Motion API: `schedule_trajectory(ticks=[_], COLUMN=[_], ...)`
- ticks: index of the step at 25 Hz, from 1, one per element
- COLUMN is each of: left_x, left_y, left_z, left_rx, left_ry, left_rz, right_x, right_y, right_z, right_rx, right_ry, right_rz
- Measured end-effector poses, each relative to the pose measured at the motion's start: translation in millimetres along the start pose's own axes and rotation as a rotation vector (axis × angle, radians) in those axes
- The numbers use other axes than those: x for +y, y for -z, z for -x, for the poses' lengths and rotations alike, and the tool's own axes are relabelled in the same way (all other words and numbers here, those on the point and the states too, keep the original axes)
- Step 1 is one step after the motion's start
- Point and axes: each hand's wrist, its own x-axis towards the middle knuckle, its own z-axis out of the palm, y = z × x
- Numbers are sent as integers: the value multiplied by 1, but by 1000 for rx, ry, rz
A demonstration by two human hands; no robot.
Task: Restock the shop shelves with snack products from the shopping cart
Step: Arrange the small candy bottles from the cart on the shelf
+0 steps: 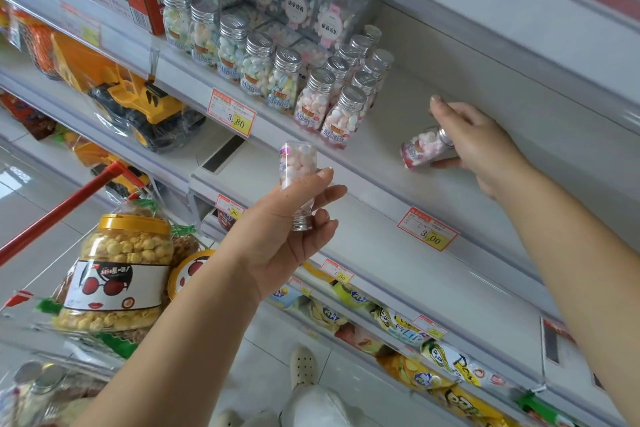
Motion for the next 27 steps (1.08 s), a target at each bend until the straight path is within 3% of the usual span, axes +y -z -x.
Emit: schedule_trajectory(ticks=[5, 9, 12, 15, 22, 25, 27], left_x=[4, 5, 4, 3, 6, 7, 8], left_y=[3, 4, 6, 6, 7, 7, 10], left_z=[-2, -3, -4, -5, -5, -5, -5], left_rx=[22, 38, 37, 42, 58, 50, 54], left_ry=[-10, -14, -12, -14, -9, -12, -17], left_rz=[32, 32, 31, 18, 26, 32, 34], right_x=[11, 14, 14, 18, 16, 11, 10], right_y=[19, 10, -7, -15, -5, -6, -8], right_z=[13, 16, 18, 17, -38, -44, -41], right_rx=[-166, -60, 191, 281, 53, 58, 126], right_ry=[-56, -70, -9, 126, 216, 203, 154], right_rz=[-224, -271, 160, 524, 331, 290, 127])
